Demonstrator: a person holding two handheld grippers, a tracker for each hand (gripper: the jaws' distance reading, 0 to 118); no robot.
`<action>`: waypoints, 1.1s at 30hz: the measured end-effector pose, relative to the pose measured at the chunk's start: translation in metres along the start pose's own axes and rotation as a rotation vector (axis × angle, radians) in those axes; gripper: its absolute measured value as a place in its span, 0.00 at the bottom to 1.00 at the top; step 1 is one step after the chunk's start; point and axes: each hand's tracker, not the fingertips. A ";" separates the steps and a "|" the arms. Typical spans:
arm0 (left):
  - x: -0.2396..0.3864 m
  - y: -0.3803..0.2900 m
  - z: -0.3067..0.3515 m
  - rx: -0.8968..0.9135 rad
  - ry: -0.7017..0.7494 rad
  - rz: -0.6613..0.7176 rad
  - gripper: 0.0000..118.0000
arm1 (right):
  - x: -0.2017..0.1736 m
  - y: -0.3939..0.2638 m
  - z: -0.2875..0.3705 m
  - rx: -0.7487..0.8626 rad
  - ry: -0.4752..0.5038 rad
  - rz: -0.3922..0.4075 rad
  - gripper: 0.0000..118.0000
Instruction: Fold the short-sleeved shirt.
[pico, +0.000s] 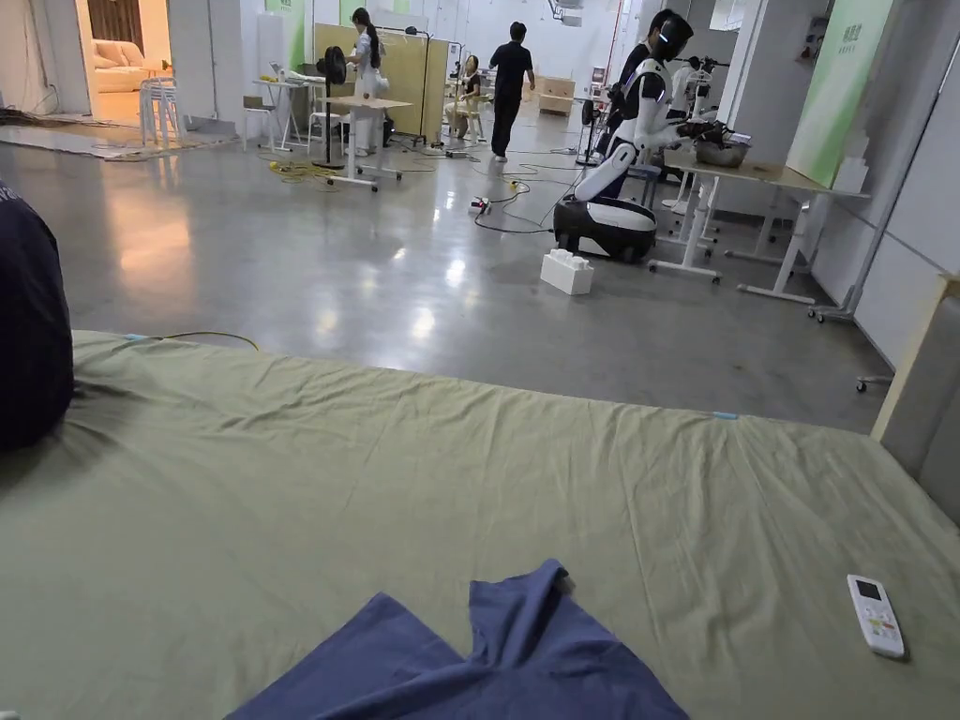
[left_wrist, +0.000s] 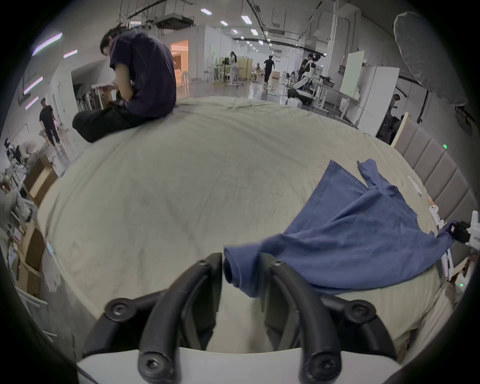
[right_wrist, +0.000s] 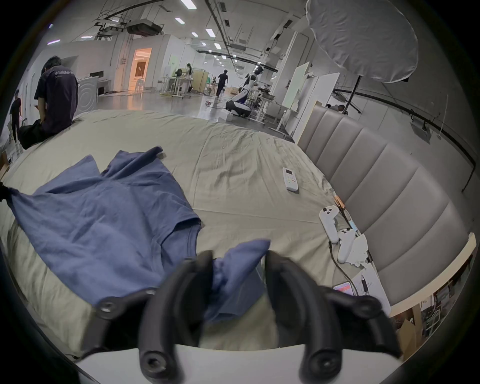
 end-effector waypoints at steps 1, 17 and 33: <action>0.001 0.002 0.003 0.017 0.018 -0.014 0.35 | -0.002 0.001 0.005 0.009 -0.005 -0.006 0.48; 0.113 0.047 0.069 0.500 -0.066 -0.055 0.45 | -0.070 0.071 0.069 0.482 0.047 -0.166 0.60; 0.183 0.061 0.101 0.674 -0.069 -0.097 0.00 | -0.095 0.089 0.086 0.591 0.038 -0.225 0.00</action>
